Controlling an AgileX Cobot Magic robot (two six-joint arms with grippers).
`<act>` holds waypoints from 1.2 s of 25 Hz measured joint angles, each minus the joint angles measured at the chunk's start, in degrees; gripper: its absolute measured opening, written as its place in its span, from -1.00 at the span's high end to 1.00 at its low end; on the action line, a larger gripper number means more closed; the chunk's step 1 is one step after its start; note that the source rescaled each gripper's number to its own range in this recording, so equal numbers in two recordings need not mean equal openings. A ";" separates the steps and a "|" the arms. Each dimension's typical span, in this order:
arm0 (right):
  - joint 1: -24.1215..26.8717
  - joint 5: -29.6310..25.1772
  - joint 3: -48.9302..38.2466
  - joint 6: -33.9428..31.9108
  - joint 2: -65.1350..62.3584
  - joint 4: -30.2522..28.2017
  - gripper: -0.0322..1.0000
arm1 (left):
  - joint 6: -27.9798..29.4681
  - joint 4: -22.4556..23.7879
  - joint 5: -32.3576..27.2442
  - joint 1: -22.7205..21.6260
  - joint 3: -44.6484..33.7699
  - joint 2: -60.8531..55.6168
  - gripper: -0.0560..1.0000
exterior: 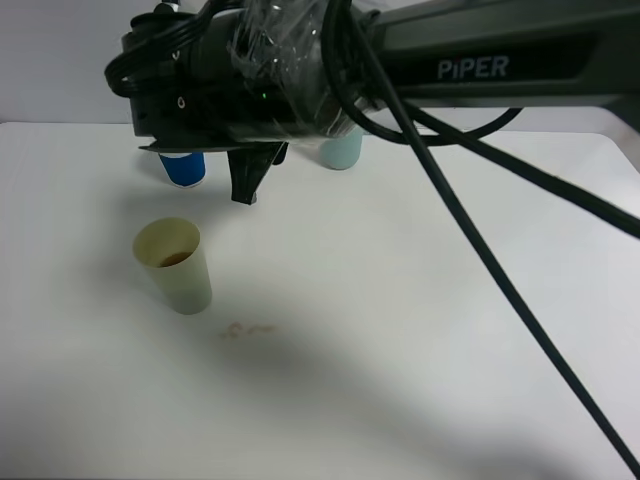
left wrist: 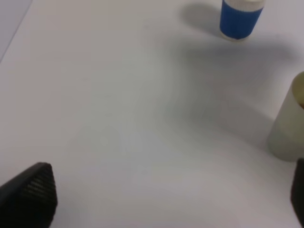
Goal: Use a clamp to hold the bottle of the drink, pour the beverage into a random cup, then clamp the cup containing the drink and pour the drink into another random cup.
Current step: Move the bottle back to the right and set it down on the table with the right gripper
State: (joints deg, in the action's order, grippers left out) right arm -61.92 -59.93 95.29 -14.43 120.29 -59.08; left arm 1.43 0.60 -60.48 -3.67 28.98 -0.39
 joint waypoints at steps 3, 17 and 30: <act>1.55 5.50 0.00 -5.61 0.00 0.60 0.93 | 0.00 0.00 0.00 0.00 0.00 0.00 -1.00; 9.80 21.28 0.00 -13.58 0.00 10.76 0.93 | 0.00 0.00 0.00 0.00 0.00 0.00 -1.00; 15.98 37.53 -13.34 -13.58 -0.07 13.54 0.94 | 0.00 0.00 0.00 0.00 0.00 0.00 -1.00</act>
State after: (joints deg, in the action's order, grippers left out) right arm -45.93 -22.40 81.95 -28.01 120.23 -45.54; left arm 1.43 0.60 -60.48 -3.67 28.98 -0.39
